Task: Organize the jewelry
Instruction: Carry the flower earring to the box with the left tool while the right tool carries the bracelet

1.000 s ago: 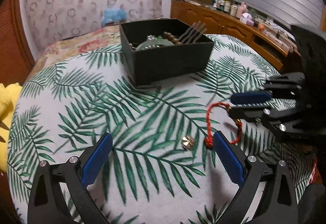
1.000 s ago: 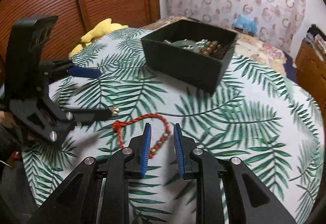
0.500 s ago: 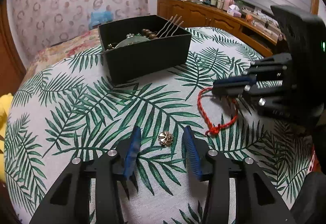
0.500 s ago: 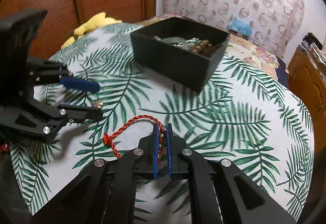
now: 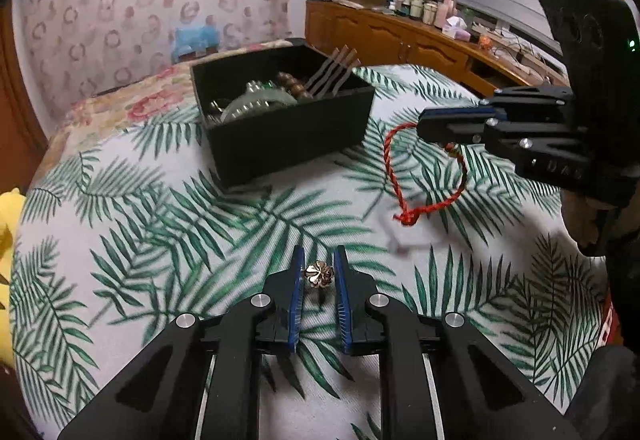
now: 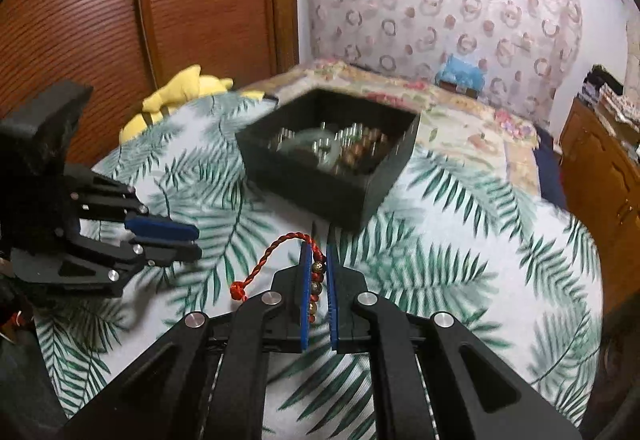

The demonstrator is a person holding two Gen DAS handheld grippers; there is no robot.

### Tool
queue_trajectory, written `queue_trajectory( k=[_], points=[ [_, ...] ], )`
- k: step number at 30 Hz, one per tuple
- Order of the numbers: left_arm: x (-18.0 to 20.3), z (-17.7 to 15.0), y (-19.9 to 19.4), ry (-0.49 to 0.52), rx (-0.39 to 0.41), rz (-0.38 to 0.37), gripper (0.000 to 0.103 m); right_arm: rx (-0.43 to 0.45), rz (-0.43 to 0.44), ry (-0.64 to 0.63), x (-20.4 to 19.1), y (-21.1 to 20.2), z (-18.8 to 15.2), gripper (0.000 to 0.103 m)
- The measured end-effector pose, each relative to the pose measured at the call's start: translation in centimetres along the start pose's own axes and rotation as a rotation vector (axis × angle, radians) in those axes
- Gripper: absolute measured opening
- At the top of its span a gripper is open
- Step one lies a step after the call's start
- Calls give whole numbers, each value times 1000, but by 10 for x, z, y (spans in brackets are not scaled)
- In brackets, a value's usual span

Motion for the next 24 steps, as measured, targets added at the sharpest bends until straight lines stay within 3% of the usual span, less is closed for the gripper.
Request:
queue_trajectory(
  k=[13,24],
  points=[
    [-35,43,-6,-15,75,69,14,112,-15,-47,21,7,77,8],
    [-57,67,-5,-12,108,103,14,114,12,-35,23,49,103,8]
  ],
)
Point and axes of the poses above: each gripper's, at about its wrist camera, not at the fingertips, and y roughly the way its jaws point, x to its right, z to its top, the point moved 7 cm from there along y, roughly the way its jaws point, and after that the axes turned 8 degrees about x, right-handed, at the moved point
